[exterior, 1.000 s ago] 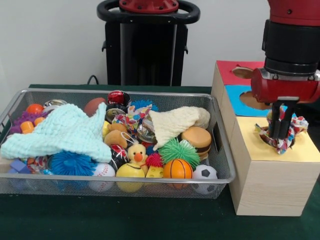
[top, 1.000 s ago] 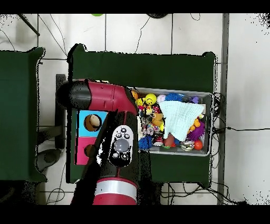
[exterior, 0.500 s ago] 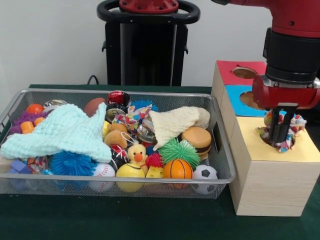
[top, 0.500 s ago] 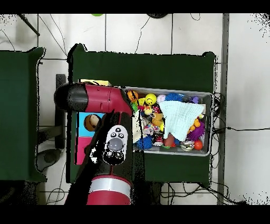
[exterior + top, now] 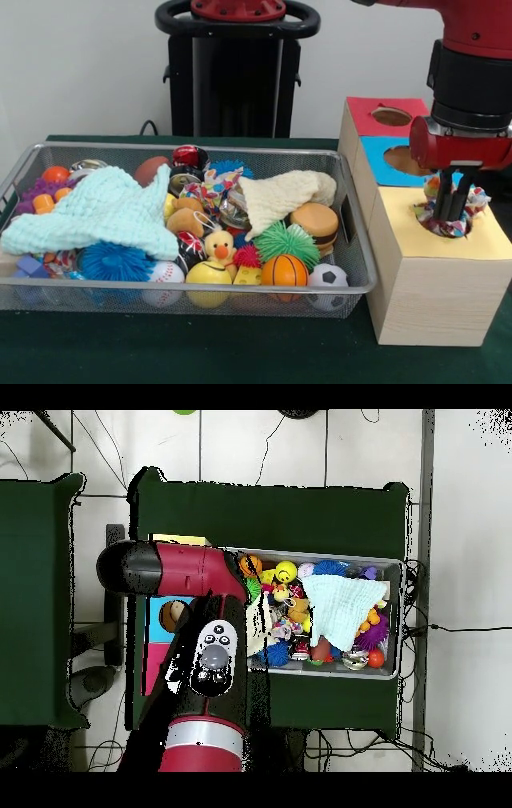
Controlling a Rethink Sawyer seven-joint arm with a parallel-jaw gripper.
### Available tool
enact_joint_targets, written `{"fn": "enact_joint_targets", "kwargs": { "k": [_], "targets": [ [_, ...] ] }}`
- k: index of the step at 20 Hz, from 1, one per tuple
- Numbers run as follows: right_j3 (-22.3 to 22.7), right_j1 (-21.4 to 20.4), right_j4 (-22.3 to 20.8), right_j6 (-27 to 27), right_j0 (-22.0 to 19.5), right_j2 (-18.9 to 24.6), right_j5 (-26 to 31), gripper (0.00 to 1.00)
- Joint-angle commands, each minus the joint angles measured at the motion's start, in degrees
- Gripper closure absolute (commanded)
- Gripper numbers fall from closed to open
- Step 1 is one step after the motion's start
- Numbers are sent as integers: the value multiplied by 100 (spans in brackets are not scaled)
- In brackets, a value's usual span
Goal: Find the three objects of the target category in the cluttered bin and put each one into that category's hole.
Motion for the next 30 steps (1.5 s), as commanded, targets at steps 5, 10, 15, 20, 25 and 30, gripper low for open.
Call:
{"fn": "enact_joint_targets", "kwargs": {
  "k": [5,10,15,20,25,30],
  "targets": [
    [-405,769,-93,982,-215,144,574,100],
    [-612,1007,-79,991,-224,127,436,100],
    [-732,1147,-44,1058,-222,151,462,100],
    [-843,1195,-44,1046,-239,165,510,100],
    [-844,1149,-17,1040,-254,183,799,100],
    [-653,897,6,995,-261,188,1467,100]
  ]
}}
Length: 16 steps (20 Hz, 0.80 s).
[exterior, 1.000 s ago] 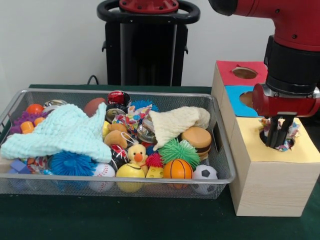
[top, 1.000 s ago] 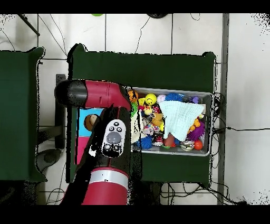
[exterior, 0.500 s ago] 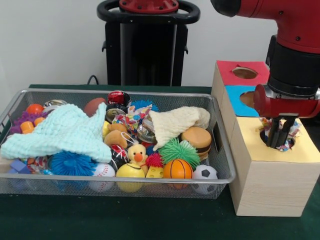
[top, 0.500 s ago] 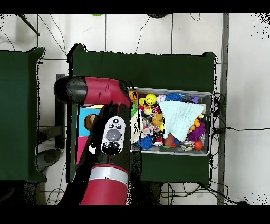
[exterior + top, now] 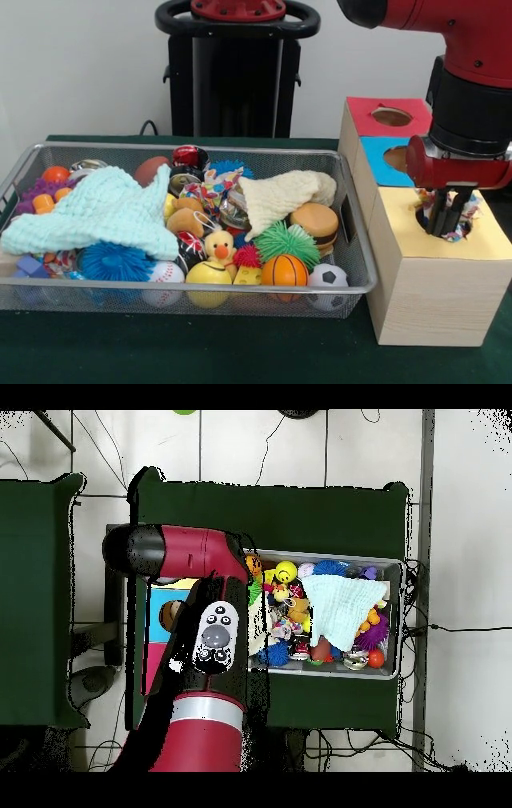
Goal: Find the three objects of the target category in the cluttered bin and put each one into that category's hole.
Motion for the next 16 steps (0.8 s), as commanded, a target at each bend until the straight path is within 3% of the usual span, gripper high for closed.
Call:
{"fn": "enact_joint_targets", "kwargs": {
  "k": [1,8,16],
  "targets": [
    [194,336,4,993,-221,317,745,100],
    [485,2,0,935,-181,306,984,100],
    [519,-22,41,983,-157,359,981,100]
  ]
}}
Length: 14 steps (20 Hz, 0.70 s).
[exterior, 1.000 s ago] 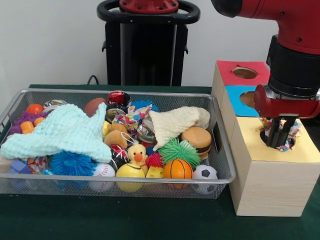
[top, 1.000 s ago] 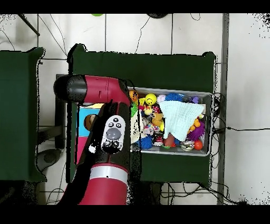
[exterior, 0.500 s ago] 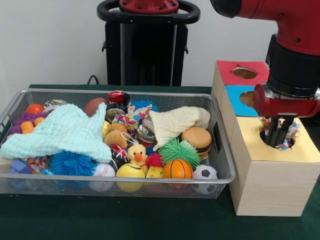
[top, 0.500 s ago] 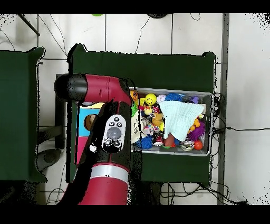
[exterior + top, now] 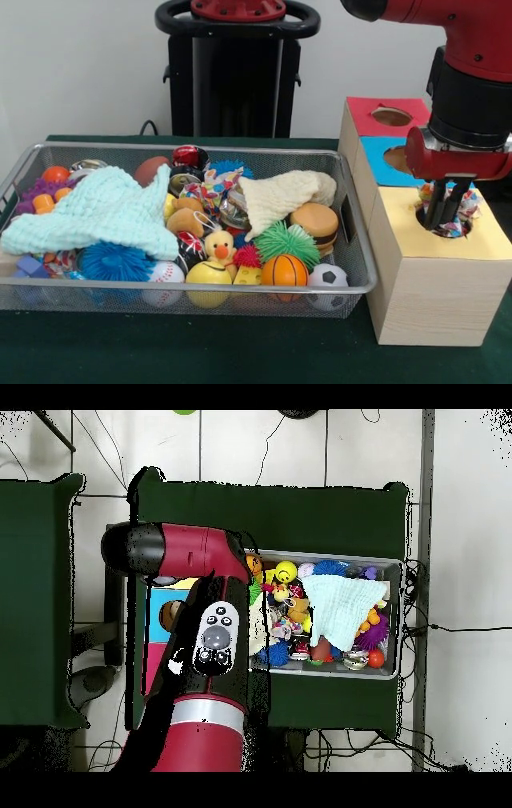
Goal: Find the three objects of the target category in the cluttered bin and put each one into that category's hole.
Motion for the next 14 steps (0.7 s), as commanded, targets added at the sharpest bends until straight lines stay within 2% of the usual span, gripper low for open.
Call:
{"fn": "enact_joint_targets", "kwargs": {
  "k": [1,14],
  "targets": [
    [523,51,43,991,-143,362,638,100],
    [603,492,118,1052,-199,576,-243,100]
  ]
}}
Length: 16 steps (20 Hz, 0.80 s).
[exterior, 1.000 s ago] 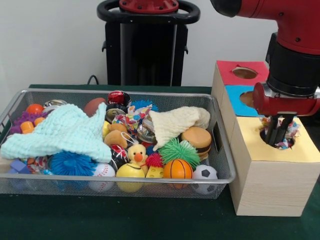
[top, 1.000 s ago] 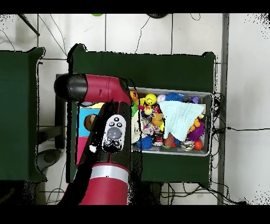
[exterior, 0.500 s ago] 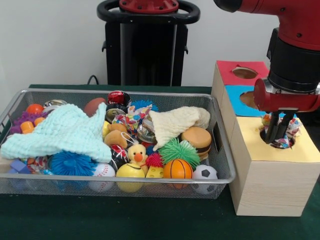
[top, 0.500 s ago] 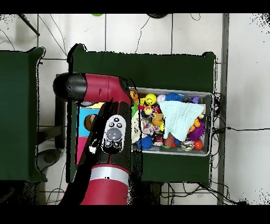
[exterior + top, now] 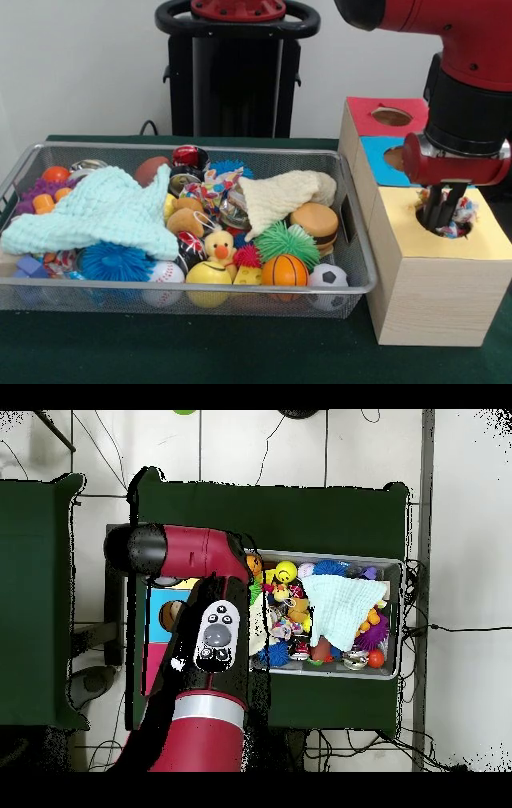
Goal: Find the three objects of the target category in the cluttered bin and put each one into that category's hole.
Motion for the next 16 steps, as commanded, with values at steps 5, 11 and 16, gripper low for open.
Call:
{"fn": "enact_joint_targets", "kwargs": {
  "k": [5,11,16],
  "targets": [
    [534,531,118,1031,-224,604,-390,100],
    [300,782,133,988,-279,661,-552,100],
    [137,903,142,867,-346,715,-555,100]
  ]
}}
